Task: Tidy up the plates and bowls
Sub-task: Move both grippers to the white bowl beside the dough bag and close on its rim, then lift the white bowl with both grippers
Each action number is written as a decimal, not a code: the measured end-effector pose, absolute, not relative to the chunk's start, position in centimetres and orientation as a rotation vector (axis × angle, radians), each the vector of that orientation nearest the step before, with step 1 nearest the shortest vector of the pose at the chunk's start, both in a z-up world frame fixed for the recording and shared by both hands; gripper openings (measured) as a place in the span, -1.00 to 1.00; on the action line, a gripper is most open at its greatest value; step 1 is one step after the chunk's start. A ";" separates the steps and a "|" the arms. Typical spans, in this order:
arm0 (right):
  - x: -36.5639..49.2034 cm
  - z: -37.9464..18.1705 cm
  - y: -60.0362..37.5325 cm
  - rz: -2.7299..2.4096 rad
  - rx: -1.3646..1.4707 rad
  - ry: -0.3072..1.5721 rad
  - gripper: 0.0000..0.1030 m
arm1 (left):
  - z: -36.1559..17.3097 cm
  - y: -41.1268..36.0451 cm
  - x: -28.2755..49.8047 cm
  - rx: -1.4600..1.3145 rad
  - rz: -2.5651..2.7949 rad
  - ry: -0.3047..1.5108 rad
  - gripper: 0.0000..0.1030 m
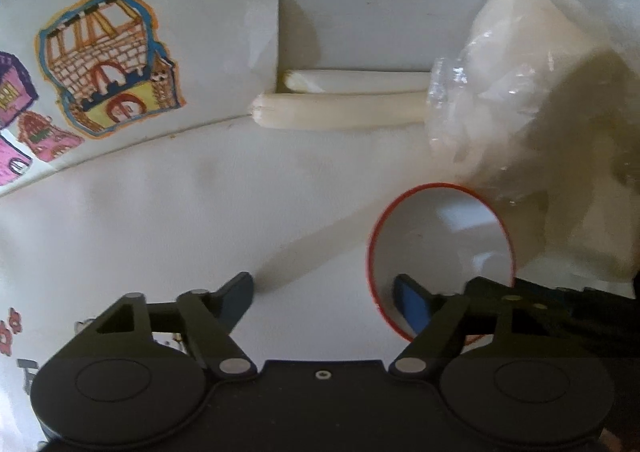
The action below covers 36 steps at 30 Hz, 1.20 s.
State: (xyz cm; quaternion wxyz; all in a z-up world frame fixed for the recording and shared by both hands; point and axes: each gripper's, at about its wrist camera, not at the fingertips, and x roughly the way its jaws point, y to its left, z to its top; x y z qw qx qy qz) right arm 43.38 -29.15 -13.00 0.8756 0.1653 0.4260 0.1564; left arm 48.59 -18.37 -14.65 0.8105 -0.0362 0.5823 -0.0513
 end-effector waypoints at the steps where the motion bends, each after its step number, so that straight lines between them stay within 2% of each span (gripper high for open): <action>1: 43.4 -13.0 -29.1 0.327 0.346 0.889 -0.61 | -14.6 -18.5 48.5 -0.082 -0.124 1.240 0.42; 4: 43.5 -13.1 -29.3 0.331 0.367 0.891 -0.67 | -14.5 -18.9 48.4 -0.098 -0.162 1.224 0.10; 6: 43.5 -13.2 -29.5 0.332 0.376 0.896 -0.72 | -14.5 -19.0 48.2 -0.127 -0.188 1.217 -0.28; 7: 43.5 -13.2 -29.5 0.333 0.379 0.898 -0.75 | -14.5 -19.1 48.1 -0.140 -0.199 1.214 -0.33; 9: 43.2 -13.1 -29.9 0.338 0.388 0.901 -0.77 | -14.4 -19.4 47.7 -0.150 -0.219 1.206 -0.59; 21: 38.8 -12.2 -31.9 0.309 0.416 0.877 -0.82 | -12.6 -20.8 43.7 -0.193 -0.267 1.152 -0.72; 29: 34.3 -9.5 -35.1 0.253 0.463 0.800 -0.82 | -8.3 -22.8 40.7 -0.216 -0.366 1.062 -0.73; 36: 29.7 -8.3 -38.1 0.177 0.519 0.770 -0.82 | -5.5 -25.6 39.1 -0.214 -0.463 1.076 -0.73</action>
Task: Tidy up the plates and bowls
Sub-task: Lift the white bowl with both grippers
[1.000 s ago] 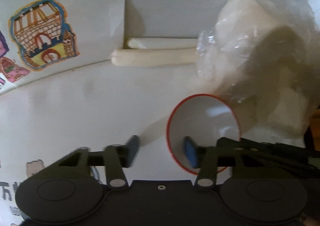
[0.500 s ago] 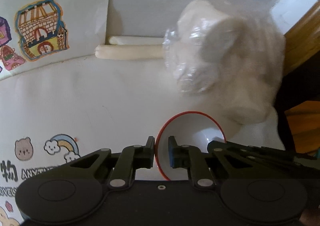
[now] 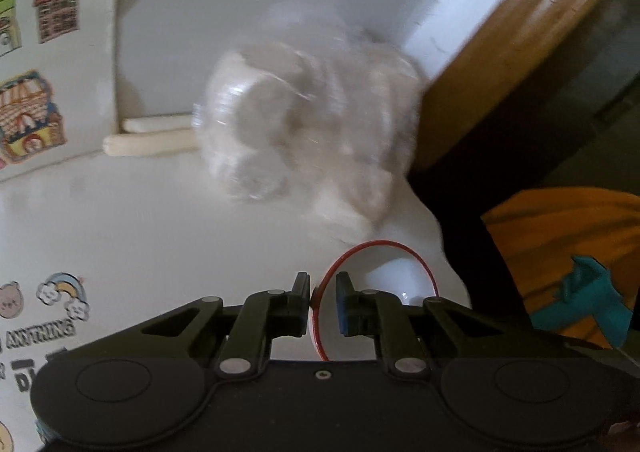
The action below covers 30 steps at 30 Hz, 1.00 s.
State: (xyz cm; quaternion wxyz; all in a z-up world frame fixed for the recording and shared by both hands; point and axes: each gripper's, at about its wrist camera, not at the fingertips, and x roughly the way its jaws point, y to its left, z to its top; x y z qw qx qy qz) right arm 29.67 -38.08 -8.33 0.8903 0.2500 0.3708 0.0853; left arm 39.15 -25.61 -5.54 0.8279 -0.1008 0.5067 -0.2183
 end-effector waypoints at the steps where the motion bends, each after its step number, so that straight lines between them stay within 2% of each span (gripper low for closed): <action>1: 29.0 -8.3 -38.5 0.165 0.525 0.768 -0.82 | -5.3 -26.1 38.8 -0.208 -0.477 1.082 -0.73; 16: 20.8 -10.3 -41.9 0.040 0.588 0.820 -0.82 | -6.3 -30.0 33.4 -0.104 -0.657 1.196 -0.73; 30: 19.5 -11.9 -42.3 0.023 0.614 0.875 -0.83 | -8.1 -30.7 32.0 -0.059 -0.687 1.272 -0.73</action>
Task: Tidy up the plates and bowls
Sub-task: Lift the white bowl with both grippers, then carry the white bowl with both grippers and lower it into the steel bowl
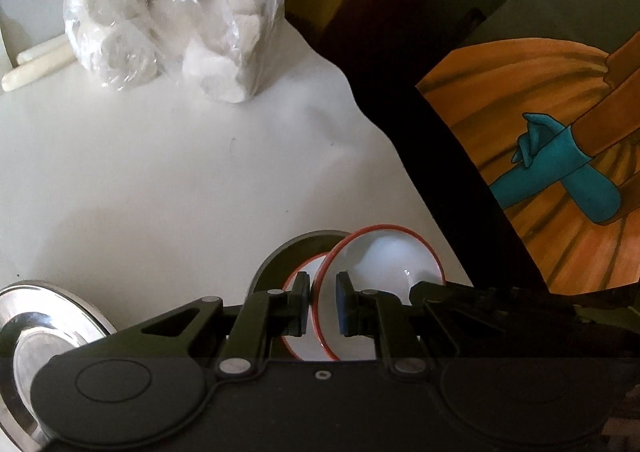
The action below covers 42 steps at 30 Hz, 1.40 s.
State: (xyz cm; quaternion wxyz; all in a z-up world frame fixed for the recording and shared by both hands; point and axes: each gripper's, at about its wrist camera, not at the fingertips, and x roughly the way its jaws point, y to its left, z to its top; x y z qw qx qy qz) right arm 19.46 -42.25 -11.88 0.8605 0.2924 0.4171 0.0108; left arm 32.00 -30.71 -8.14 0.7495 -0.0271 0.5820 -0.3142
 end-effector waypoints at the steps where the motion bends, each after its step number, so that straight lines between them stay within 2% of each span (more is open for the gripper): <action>1: 19.5 -12.0 -42.2 0.026 0.611 0.882 -0.82 | -8.3 -30.6 32.0 -0.059 -0.684 1.276 -0.73; 16: 20.2 -12.6 -41.8 0.061 0.586 0.949 -0.82 | -10.3 -30.6 31.7 -0.034 -0.660 1.365 -0.73; 42: 21.5 -13.2 -42.5 0.092 0.562 0.980 -0.80 | -11.4 -31.3 31.8 -0.049 -0.626 1.395 -0.73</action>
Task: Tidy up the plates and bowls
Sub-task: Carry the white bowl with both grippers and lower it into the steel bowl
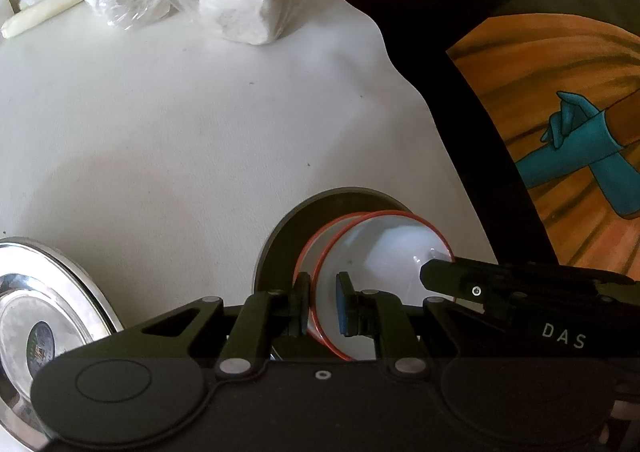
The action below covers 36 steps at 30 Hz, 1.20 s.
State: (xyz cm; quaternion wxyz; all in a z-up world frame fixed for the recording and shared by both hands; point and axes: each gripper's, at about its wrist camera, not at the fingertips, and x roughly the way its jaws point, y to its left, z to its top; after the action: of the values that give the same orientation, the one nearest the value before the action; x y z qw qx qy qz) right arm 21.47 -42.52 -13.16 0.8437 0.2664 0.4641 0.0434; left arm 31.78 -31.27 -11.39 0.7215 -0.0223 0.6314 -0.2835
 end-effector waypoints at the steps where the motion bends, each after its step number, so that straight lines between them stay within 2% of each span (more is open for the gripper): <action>1: 21.5 -13.2 -42.5 0.093 0.562 0.980 -0.80 | -11.4 -31.2 31.8 -0.051 -0.625 1.395 -0.73; 22: 21.6 -13.2 -43.1 0.139 0.559 0.982 -0.79 | -11.0 -31.2 31.3 -0.063 -0.594 1.387 -0.64; 34: 21.2 -13.1 -43.4 0.145 0.554 0.981 -0.64 | -10.7 -31.2 30.6 -0.072 -0.578 1.366 -0.37; 36: 21.1 -13.0 -43.5 0.139 0.552 0.978 -0.61 | -10.4 -31.1 30.5 -0.074 -0.580 1.357 -0.27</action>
State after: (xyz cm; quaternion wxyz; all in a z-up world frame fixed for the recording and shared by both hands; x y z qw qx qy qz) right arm 21.06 -43.49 -13.04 0.8441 0.2616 0.4634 0.0658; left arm 30.50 -31.08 -10.45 0.7393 -0.0338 0.6185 -0.2641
